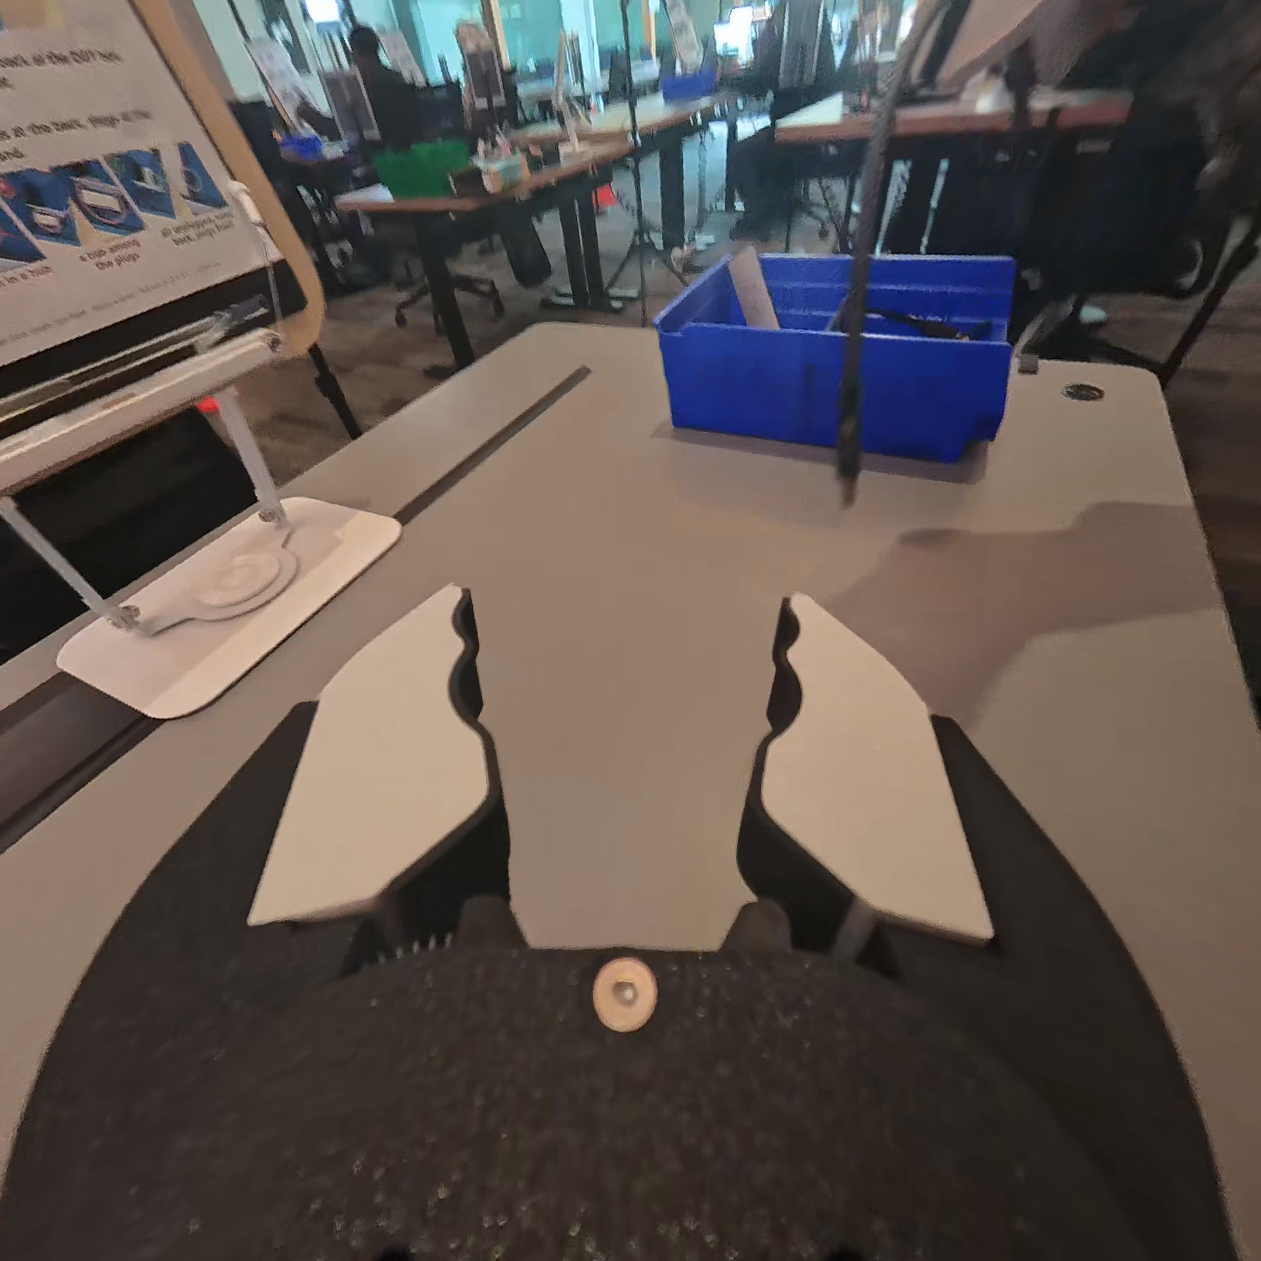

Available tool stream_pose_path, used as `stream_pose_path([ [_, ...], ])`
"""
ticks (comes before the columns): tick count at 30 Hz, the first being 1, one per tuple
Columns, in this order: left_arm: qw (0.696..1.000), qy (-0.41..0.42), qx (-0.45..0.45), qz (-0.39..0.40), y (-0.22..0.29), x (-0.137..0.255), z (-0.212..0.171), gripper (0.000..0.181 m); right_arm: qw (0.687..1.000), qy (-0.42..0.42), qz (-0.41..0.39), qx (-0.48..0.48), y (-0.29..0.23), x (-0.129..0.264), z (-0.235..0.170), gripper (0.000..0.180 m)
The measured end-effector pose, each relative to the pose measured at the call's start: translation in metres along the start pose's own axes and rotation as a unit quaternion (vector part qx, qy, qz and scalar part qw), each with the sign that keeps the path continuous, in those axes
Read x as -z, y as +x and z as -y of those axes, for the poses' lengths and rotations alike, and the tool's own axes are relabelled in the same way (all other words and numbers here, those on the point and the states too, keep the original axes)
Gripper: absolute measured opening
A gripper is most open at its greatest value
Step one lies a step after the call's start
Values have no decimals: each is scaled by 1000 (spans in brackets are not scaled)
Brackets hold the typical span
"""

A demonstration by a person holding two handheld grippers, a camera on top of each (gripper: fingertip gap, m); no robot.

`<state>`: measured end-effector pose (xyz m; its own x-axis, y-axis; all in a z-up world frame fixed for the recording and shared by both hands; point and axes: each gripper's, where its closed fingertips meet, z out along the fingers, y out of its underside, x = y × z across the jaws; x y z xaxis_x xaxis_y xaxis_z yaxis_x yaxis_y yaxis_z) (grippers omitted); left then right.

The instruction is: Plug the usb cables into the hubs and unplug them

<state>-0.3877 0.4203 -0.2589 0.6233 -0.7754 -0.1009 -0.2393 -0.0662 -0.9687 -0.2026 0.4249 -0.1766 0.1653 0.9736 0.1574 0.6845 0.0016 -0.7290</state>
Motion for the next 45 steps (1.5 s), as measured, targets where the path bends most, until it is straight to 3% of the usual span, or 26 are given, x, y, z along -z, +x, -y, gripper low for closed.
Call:
stream_pose_path([
  [6, 996, 49, -26, 74, -30, 5, -24, 71, 990, -111, -83, -5, 38, 128, -81, 2],
  [11, 993, 66, -41, 84, -26, 10, -17, 64, 984, -139, -110, -26, 53, 176, -142, 2],
  [19, 994, 33, -57, 89, -24, 2, -30, 61, 977, -196, -63, -61, 65, 161, -228, 3],
  [26, 993, 20, -53, 99, -28, 1, -36, 60, 971, -231, -5, -57, 70, 111, -272, 3],
  [33, 993, 13, -54, 102, -29, -1, -38, 59, 972, -219, -1, -82, 81, 80, -306, 1],
  [37, 994, 6, -51, 102, -30, -3, -41, 60, 972, -215, -38, -84, 90, 76, -315, 26],
  [39, 994, 10, -47, 103, -30, -3, -41, 60, 969, -222, -65, -83, 95, 81, -315, 47],
  [45, 995, 17, -29, 98, -30, -2, -39, 63, 968, -167, -159, -96, 120, 131, -271, 77],
])
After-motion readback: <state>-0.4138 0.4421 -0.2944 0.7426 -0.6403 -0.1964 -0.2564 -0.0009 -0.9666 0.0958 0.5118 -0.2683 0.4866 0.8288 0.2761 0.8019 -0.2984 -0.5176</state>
